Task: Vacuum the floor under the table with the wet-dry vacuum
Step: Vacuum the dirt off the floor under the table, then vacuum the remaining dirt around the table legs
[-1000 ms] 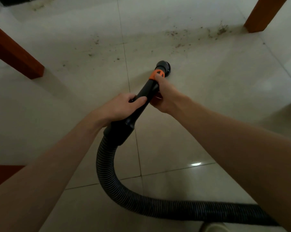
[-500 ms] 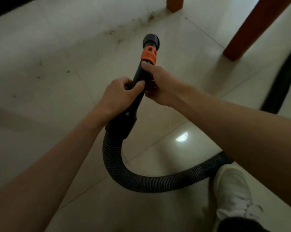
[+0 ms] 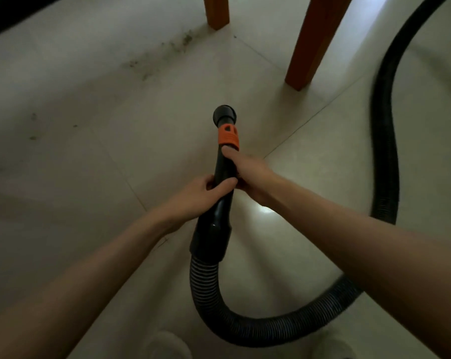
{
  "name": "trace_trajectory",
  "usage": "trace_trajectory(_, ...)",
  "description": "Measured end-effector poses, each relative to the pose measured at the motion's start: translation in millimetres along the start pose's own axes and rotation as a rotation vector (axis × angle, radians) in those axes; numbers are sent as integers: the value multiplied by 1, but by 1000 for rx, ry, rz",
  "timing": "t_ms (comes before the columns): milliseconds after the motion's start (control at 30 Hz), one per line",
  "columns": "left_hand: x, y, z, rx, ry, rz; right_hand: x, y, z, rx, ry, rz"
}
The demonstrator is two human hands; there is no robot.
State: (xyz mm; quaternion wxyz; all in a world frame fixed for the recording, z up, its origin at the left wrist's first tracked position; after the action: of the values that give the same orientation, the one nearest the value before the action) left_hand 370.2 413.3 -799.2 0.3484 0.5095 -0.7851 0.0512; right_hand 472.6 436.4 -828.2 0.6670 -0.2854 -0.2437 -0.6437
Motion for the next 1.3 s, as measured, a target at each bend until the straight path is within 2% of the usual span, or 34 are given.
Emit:
trace_trajectory(167,43,-44,-48,130,79,146,61,53,15,-83,-27,-71)
trace_trajectory(467,135,-102,-152,90,60,104,192,123,60,-127,-72,-73)
trace_trajectory(667,199,-118,-256,46,39,106,291,169,128,-202,-71,-106)
trace_trajectory(933,259,-119,-424,136,-60,75,407,238,256,-132,-12,-147)
trace_trajectory(1200,270,-130,-543,97,-111,91,477,343,333,-20,27,-388)
trace_trajectory(1300,267,-140,-578,58,-173,97,491,383,346,106,37,-503)
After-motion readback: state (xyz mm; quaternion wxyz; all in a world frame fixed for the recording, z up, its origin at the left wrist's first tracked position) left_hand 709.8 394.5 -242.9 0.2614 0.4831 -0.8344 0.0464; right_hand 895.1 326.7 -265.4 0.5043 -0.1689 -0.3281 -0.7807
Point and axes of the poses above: each hand's wrist, its own x-axis away from the middle knuckle, its own y-axis out of the back of the hand, z = x × y, the point moved 6 cm from there along -x, towards the middle knuckle, and after that the axes turned 8 degrees about x, right-handed, at the moved point
